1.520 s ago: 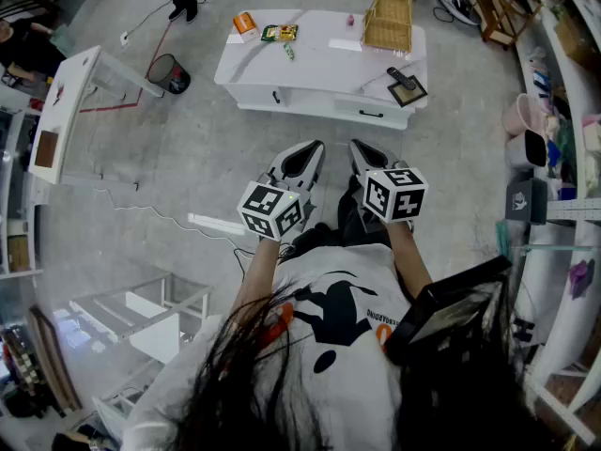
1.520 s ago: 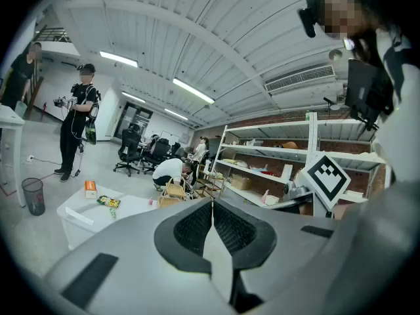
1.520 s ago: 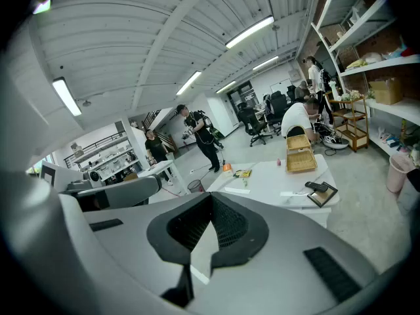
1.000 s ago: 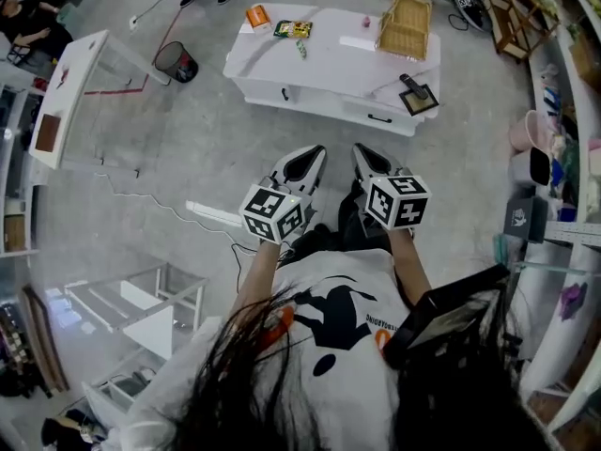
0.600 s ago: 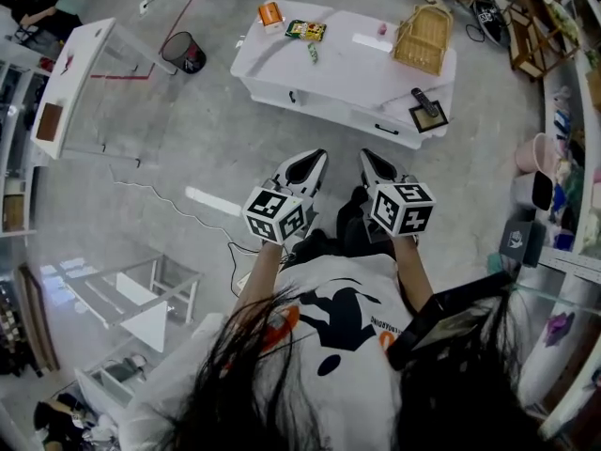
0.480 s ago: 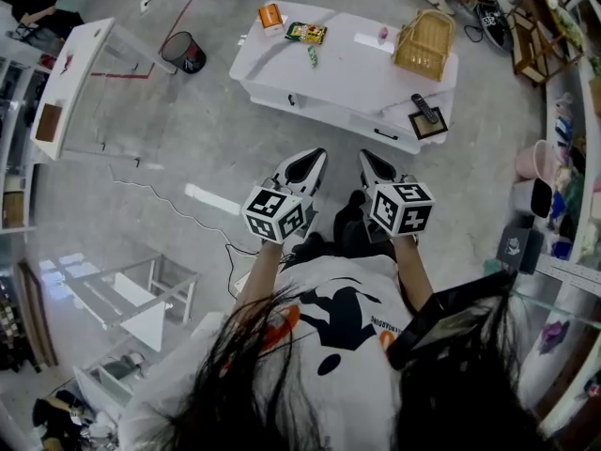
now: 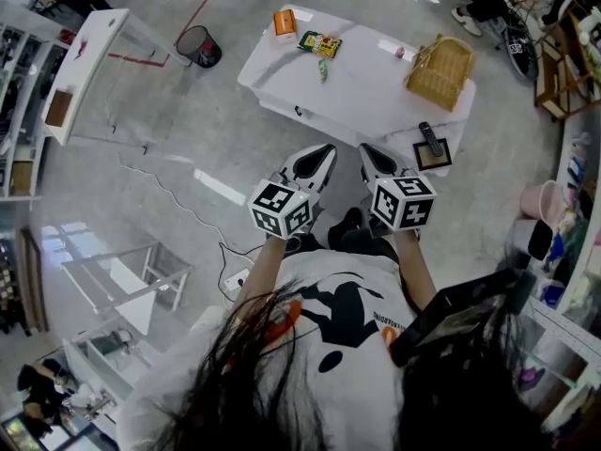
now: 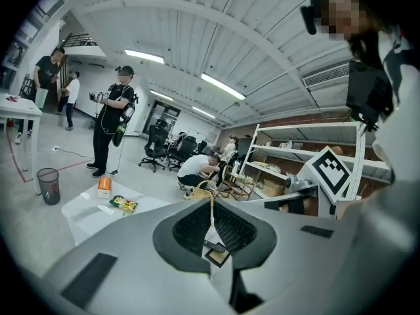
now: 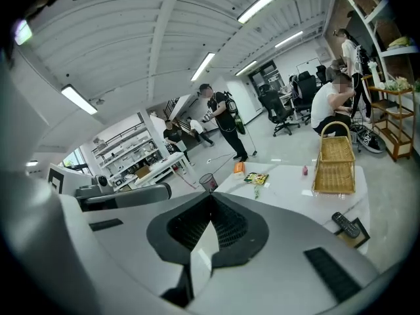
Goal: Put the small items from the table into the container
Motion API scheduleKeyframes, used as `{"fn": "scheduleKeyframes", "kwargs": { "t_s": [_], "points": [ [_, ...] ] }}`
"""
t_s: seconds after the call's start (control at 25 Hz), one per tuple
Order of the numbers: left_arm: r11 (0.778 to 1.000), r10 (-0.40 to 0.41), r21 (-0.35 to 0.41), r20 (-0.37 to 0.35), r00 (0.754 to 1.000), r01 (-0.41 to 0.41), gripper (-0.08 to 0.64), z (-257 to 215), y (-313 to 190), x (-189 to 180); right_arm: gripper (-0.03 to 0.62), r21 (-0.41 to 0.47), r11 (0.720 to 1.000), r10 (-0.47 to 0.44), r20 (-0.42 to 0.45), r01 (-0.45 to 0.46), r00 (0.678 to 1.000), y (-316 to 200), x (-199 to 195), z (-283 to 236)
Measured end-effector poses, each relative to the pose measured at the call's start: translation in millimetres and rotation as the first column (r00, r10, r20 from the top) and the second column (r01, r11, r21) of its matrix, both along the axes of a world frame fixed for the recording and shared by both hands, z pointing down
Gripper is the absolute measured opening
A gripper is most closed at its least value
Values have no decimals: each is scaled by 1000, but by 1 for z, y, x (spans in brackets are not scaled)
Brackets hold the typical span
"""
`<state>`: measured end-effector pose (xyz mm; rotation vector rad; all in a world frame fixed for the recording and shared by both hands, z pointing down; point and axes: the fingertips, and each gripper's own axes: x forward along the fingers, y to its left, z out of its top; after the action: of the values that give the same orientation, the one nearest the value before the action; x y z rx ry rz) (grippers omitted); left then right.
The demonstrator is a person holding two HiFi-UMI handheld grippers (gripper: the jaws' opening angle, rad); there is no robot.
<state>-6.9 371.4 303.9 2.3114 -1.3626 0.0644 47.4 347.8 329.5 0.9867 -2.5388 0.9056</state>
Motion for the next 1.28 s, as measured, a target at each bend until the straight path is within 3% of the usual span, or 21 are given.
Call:
{"fn": "scheduleKeyframes", "kwargs": {
  "t_s": [0.28,0.68,1.28],
  "points": [
    [1000,-23,-13,17,1000,23,13,3,-39,2,15,-25,999,-43,7,43,999,-39,-2,8],
    [999,-26,-44,20,999,27,14,20,-98,-30,15,-53,998,-39,1,39,999,-95,-27,24],
    [991,40,-128,-18,999,-42,14,59,-234,-139,15,-150,986,70,-39,-75,997,-225,-118,77]
  ]
}}
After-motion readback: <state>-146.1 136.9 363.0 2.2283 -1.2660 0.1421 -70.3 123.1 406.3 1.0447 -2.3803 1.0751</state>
